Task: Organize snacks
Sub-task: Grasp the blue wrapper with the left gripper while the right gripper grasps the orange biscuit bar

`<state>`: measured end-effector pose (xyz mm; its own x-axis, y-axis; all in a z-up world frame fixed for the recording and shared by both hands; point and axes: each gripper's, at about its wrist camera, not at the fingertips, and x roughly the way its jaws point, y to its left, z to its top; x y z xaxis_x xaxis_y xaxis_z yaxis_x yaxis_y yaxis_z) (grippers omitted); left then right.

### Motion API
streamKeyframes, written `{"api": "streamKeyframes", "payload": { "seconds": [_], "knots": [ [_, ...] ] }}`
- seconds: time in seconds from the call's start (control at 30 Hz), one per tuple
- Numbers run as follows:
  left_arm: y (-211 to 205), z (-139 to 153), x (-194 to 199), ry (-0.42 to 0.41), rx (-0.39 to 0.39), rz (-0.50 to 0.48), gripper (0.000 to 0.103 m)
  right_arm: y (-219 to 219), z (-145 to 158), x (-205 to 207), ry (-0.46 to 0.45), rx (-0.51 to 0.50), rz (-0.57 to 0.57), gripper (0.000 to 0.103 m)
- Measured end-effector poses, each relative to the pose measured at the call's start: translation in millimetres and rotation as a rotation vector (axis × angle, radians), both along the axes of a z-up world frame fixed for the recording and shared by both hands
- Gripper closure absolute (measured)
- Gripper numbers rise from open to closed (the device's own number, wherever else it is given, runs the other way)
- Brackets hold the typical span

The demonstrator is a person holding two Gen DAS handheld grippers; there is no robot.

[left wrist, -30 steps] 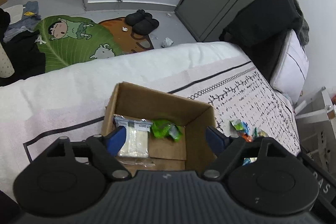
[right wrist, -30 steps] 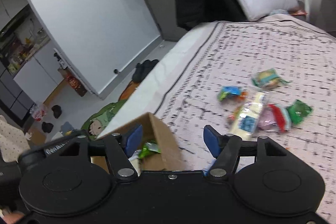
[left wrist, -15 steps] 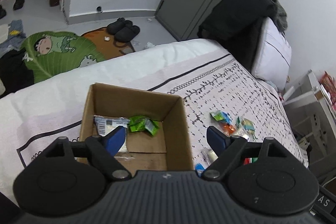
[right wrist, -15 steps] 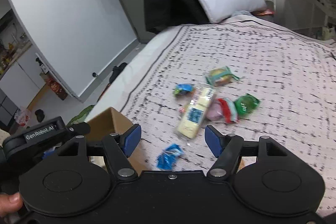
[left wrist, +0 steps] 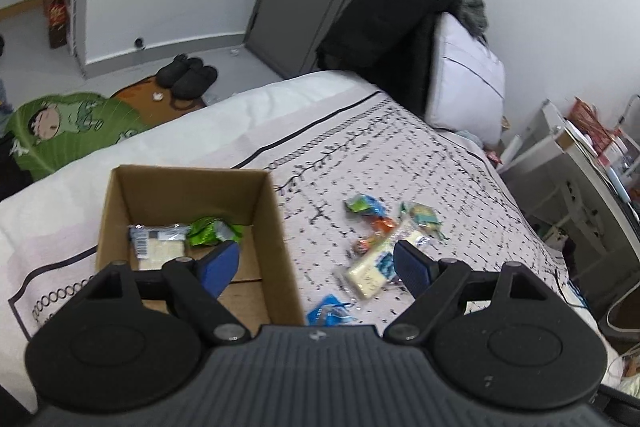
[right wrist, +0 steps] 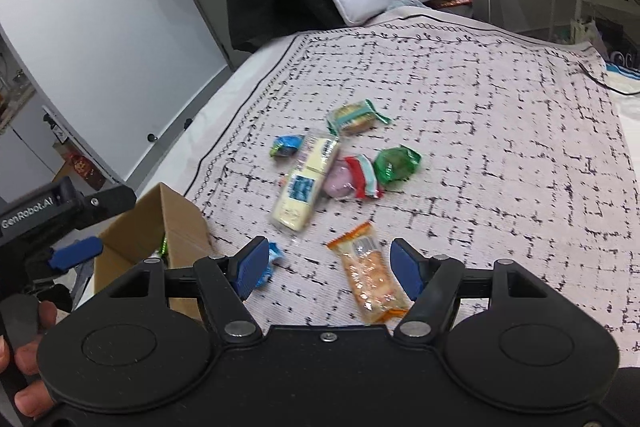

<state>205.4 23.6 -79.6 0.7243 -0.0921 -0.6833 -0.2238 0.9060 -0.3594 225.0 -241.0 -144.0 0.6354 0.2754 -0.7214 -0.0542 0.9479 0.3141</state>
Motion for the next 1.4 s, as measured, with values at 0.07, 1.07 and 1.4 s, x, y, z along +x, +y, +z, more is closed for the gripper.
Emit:
{"api": "streamKeyframes", "payload": {
  "seconds": [0.07, 1.07, 1.4],
  "knots": [
    [-8, 1, -1, -0.016, 0.001, -0.017, 0.020, -6, -3, -1, 0.003, 0.004, -0.007, 0.033],
    [-113, -68, 7, -0.014, -0.021, -0.208, 0.020, -76, -70, 25, 0.085, 0.213, -0.137, 0.033],
    [-121, -101, 21, 0.050, 0.057, -0.150, 0.020, -66, -85, 40, 0.112, 0.219, -0.073, 0.032]
  ]
}}
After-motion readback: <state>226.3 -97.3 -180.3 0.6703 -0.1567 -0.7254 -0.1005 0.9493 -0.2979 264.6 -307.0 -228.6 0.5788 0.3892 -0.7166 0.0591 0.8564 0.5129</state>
